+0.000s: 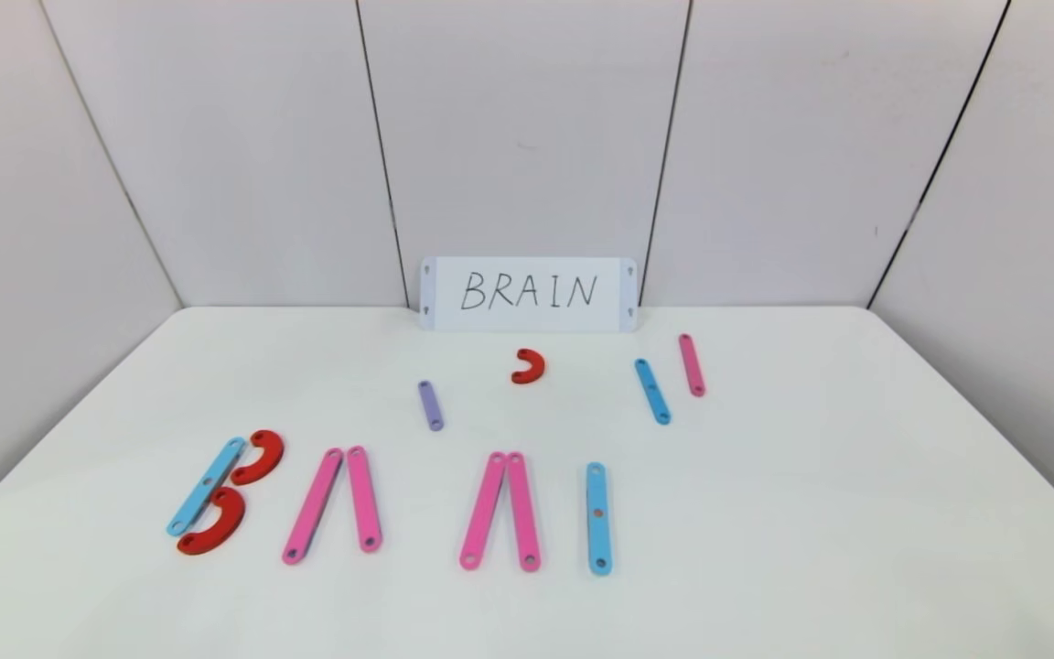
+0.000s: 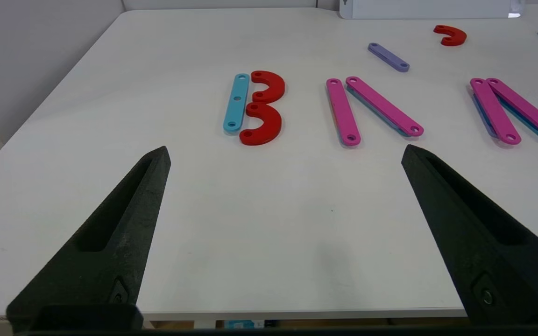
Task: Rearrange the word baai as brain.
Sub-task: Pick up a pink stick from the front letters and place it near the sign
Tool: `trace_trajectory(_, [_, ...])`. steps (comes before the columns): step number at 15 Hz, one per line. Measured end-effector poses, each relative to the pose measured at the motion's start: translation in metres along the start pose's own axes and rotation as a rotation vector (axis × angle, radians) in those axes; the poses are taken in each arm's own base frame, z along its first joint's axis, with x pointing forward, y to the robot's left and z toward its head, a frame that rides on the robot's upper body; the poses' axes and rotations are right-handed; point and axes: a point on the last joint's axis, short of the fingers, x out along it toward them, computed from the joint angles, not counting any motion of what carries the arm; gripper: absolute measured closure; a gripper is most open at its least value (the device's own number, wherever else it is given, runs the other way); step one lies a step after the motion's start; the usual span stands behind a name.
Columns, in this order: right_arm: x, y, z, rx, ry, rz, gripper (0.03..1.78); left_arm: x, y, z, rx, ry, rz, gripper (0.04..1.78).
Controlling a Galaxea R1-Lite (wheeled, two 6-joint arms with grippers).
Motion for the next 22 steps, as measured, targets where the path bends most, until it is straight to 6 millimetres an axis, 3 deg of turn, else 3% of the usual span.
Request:
trace_trajectory(8, [0.0,0.0,-0.001,-0.014,0.016,-0.002,0.07,-0.001,0.0,0.001,0.034,0.01,-0.003,0.08])
trace_trajectory(12, [-0.003,0.0,0.014,-0.013,-0.008,-0.002,0.07,-0.001,0.0,0.022,0.03,0.007,-0.003,0.08])
trace_trajectory(15, [-0.003,0.0,0.048,-0.011,-0.028,0.004,0.07,0.001,-0.001,0.053,0.029,-0.001,-0.003,0.08])
trace_trajectory(17, [0.002,0.0,0.082,-0.009,-0.033,0.008,0.07,0.008,-0.001,0.079,0.028,0.014,0.001,0.08])
trace_trajectory(22, [0.039,0.0,0.173,-0.009,0.012,0.02,0.07,0.055,-0.002,0.148,0.032,0.159,-0.002,0.08])
